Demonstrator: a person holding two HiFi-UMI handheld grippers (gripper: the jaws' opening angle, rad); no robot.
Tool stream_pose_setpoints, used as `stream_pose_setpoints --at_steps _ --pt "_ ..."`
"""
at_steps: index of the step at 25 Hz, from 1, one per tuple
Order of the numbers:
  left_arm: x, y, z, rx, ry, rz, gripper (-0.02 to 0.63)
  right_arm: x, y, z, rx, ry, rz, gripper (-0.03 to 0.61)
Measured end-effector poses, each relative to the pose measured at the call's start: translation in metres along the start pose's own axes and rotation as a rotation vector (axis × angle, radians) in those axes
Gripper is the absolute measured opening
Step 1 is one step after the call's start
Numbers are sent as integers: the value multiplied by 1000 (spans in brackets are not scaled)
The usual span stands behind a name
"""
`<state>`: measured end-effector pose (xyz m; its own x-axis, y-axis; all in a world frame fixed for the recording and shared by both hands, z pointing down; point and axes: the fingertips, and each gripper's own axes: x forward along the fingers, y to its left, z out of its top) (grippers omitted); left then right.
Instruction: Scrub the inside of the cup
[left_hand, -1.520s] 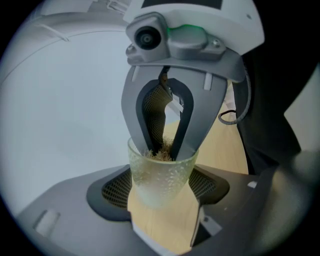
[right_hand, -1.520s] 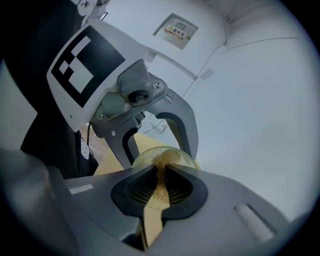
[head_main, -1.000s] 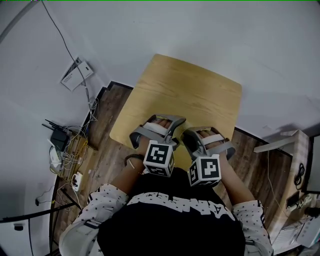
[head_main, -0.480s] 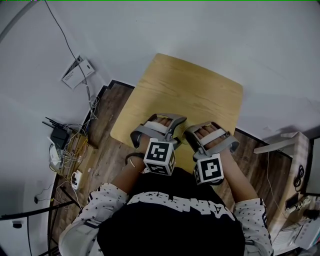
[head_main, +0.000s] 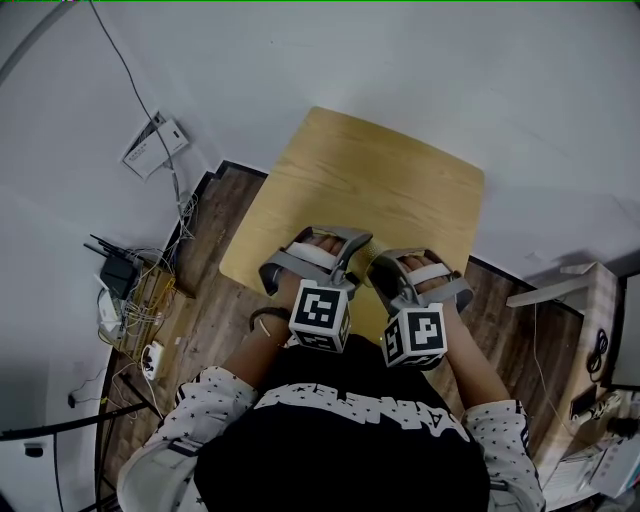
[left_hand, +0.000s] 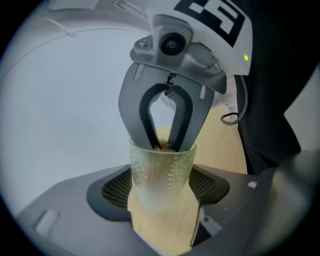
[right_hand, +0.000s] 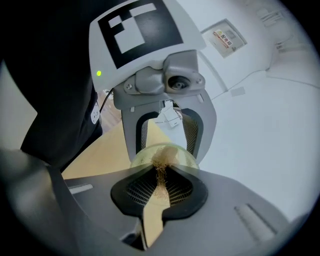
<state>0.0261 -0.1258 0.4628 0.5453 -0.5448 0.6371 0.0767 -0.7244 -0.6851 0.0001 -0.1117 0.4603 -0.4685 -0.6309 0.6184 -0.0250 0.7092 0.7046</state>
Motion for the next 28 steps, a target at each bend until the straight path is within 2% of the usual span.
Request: stream_pose_setpoints --at_steps 8,13,17,25,28 --pt "-2 3 2 28 6 26 353 -3 -4 1 288 -68 63 51" --pt "-1 3 2 40 8 31 353 -3 -6 2 526 -108 122 51" --pt "0 2 3 51 11 30 353 -4 -9 2 669 -138 152 49" --pt "3 4 7 78 11 41 353 -7 -12 -4 958 -228 233 49" --pt "3 3 8 85 12 44 353 -9 -13 -5 1097 -276 275 49"
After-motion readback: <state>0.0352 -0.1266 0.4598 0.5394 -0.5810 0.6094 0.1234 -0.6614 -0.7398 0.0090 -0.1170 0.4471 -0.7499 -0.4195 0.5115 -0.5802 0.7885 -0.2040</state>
